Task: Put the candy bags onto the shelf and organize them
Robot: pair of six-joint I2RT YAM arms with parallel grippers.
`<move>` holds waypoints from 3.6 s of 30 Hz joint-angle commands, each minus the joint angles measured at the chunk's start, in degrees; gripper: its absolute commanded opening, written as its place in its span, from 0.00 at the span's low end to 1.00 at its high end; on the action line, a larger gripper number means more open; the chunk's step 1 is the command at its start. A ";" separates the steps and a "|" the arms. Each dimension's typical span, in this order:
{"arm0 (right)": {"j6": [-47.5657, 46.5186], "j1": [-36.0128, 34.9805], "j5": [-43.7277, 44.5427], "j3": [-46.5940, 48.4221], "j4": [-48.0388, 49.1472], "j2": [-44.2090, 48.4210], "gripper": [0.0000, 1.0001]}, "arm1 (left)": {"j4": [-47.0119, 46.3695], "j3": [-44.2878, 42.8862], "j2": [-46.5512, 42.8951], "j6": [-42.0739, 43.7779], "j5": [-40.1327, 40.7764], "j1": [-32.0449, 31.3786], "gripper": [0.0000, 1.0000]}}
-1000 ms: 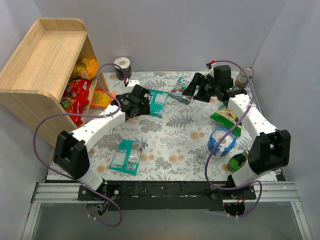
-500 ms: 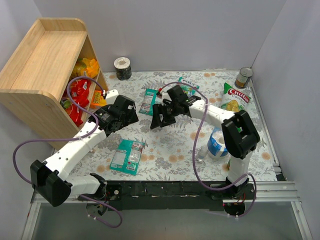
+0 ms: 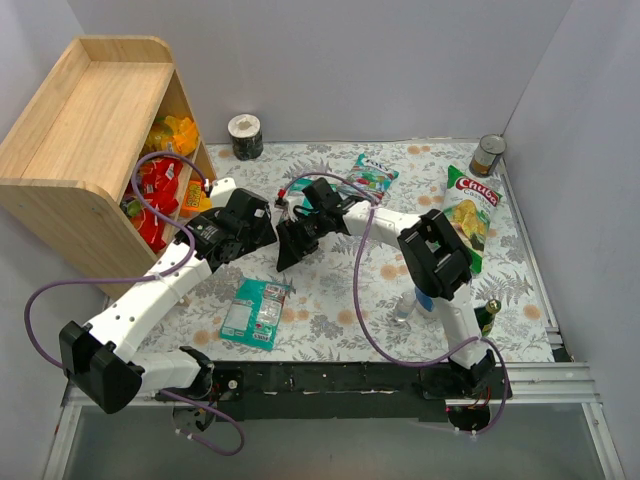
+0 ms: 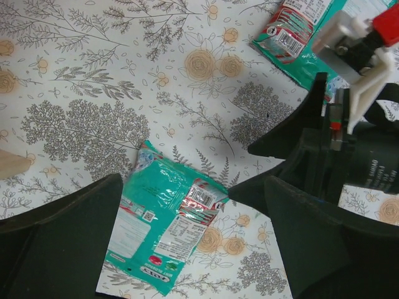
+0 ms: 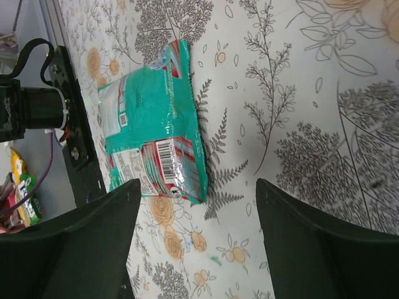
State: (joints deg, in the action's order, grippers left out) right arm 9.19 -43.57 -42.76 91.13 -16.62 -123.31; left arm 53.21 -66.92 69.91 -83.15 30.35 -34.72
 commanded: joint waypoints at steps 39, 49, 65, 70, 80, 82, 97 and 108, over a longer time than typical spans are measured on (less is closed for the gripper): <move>22.26 8.66 1.70 -14.66 26.29 5.51 0.01 | -1.27 -2.96 -0.30 3.97 -8.80 0.00 0.98; 20.17 16.68 12.52 -17.04 14.53 10.54 0.01 | -10.73 3.36 6.55 2.56 -19.96 0.09 0.98; 7.34 16.50 12.63 -11.42 2.03 9.58 0.77 | -30.62 17.25 12.71 0.71 -25.95 1.41 0.98; 2.60 15.89 9.64 -10.71 1.59 6.85 0.77 | -36.41 21.46 12.53 0.19 -27.97 1.41 0.98; -0.84 12.81 4.36 -7.11 3.09 0.88 0.73 | -39.85 23.76 12.79 0.71 -26.84 1.50 0.98; -0.14 12.90 3.57 -6.85 3.09 0.26 0.65 | -39.94 24.02 12.88 0.71 -26.48 1.50 0.98; 35.43 19.40 -8.39 -15.99 17.85 4.04 0.01 | -39.94 25.87 9.11 0.98 -28.32 2.64 0.98; 48.73 19.84 -13.58 -14.49 17.86 2.98 0.01 | -44.94 24.99 10.25 -1.13 -34.30 5.80 0.98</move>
State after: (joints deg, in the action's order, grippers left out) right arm 53.54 -23.55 -52.10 75.20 1.04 -122.61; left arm 11.60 -40.88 81.43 -83.40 -0.93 -30.74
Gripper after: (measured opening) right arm 0.043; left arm 0.982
